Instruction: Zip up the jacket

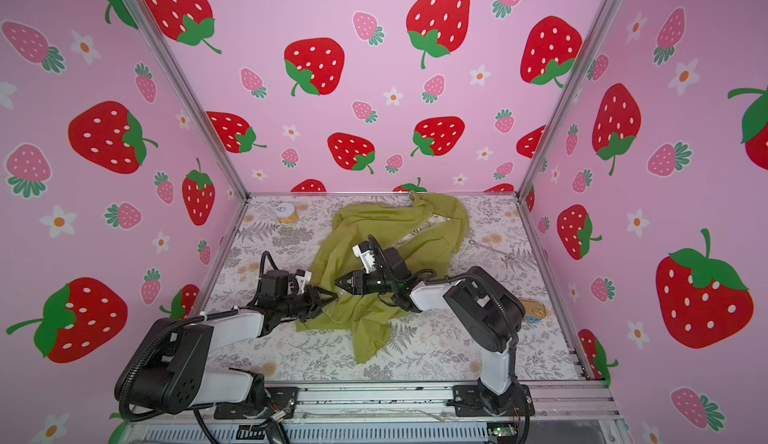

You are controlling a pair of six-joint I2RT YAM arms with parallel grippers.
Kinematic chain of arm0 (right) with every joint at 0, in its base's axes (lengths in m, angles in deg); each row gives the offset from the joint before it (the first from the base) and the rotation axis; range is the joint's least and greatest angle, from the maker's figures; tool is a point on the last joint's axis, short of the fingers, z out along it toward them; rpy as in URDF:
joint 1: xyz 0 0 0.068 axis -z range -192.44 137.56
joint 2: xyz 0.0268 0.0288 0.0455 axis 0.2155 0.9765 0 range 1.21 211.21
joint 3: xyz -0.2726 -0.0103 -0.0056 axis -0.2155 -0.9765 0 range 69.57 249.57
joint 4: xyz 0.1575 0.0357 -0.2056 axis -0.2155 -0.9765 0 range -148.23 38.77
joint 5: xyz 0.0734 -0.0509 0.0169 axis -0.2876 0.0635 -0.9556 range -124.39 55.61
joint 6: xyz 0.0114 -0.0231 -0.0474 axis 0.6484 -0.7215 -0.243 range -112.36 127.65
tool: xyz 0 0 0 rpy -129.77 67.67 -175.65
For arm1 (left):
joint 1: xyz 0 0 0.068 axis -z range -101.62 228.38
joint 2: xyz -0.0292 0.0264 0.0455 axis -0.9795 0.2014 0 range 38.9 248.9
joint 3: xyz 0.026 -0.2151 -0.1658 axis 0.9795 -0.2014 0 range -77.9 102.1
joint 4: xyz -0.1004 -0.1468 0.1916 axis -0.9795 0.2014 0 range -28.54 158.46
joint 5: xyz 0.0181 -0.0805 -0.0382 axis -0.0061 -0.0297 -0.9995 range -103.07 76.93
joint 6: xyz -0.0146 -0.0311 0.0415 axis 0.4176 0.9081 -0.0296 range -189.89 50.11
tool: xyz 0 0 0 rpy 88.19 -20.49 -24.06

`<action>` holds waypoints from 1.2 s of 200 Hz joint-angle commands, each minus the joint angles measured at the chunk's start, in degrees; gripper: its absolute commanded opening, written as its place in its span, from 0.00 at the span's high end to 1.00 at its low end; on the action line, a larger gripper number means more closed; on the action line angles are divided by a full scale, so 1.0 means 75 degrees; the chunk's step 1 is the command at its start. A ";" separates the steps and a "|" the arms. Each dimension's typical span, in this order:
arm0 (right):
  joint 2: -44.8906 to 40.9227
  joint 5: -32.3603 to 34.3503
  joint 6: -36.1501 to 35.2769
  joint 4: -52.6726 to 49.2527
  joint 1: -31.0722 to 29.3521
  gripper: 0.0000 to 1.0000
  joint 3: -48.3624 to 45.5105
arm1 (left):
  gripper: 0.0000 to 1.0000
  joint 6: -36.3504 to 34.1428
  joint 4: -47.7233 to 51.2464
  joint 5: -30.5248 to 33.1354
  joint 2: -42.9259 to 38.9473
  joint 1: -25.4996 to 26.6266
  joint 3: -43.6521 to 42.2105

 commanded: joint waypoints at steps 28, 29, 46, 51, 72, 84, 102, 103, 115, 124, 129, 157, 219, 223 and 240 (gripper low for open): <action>-0.0403 0.0134 -0.0030 0.0061 0.0091 0.57 -0.0252 | 0.88 0.0144 -0.0712 0.0301 0.0186 0.0176 0.0252; -0.0415 0.0137 -0.0041 0.0051 0.0093 0.57 -0.0255 | 0.89 0.0144 -0.0714 0.0298 0.0185 0.0178 0.0255; -0.0506 0.0181 -0.0160 -0.0149 0.0102 0.57 -0.0254 | 1.00 0.0115 -0.0723 0.0238 0.0299 0.0196 0.0292; -0.0525 0.0210 -0.0201 -0.0224 0.0103 0.57 -0.0250 | 1.00 0.0115 -0.0728 0.0227 0.0311 0.0194 0.0284; -0.0608 0.0377 -0.0449 -0.0742 0.0118 0.57 -0.0198 | 1.00 0.0079 -0.0708 0.0133 0.0187 0.0195 0.0221; -0.0645 0.0493 -0.0619 -0.1085 0.0124 0.57 -0.0154 | 1.00 0.0035 -0.0572 0.0156 -0.0067 0.0196 0.0119; -0.0726 0.0634 -0.0775 -0.1326 0.0123 0.57 -0.0173 | 1.00 -0.0127 0.0007 0.0334 -0.0574 0.0199 -0.0022; -0.0729 0.0640 -0.0783 -0.1334 0.0126 0.57 -0.0174 | 1.00 -0.0132 0.0032 0.0344 -0.0588 0.0201 -0.0028; -0.0790 0.0657 -0.0826 -0.1387 0.0136 0.56 -0.0208 | 0.78 -0.0157 0.0315 0.0450 -0.0884 0.0198 -0.0124; -0.0812 0.0665 -0.0848 -0.1411 0.0141 0.56 -0.0226 | 0.66 -0.0100 0.0396 0.0504 -0.1034 0.0209 -0.0198; -0.0836 0.0659 -0.0859 -0.1412 0.0152 0.56 -0.0240 | 0.61 -0.0068 0.0377 0.0517 -0.1088 0.0218 -0.0248; -0.0869 0.0639 -0.0827 -0.1401 0.0185 0.56 -0.0276 | 0.49 0.0164 0.0065 0.0765 -0.1102 0.0462 -0.0497; -0.0800 0.0593 -0.0686 -0.1105 0.0211 0.56 -0.0521 | 0.46 0.0333 -0.0200 0.2279 -0.0733 0.1531 -0.0491; -0.0797 0.0594 -0.0681 -0.1082 0.0209 0.55 -0.0547 | 0.46 0.0328 -0.0191 0.2412 -0.0743 0.1589 -0.0500; -0.0802 0.0594 -0.0651 -0.0997 0.0201 0.55 -0.0638 | 0.46 0.0259 -0.0007 0.2994 -0.0760 0.1834 -0.0488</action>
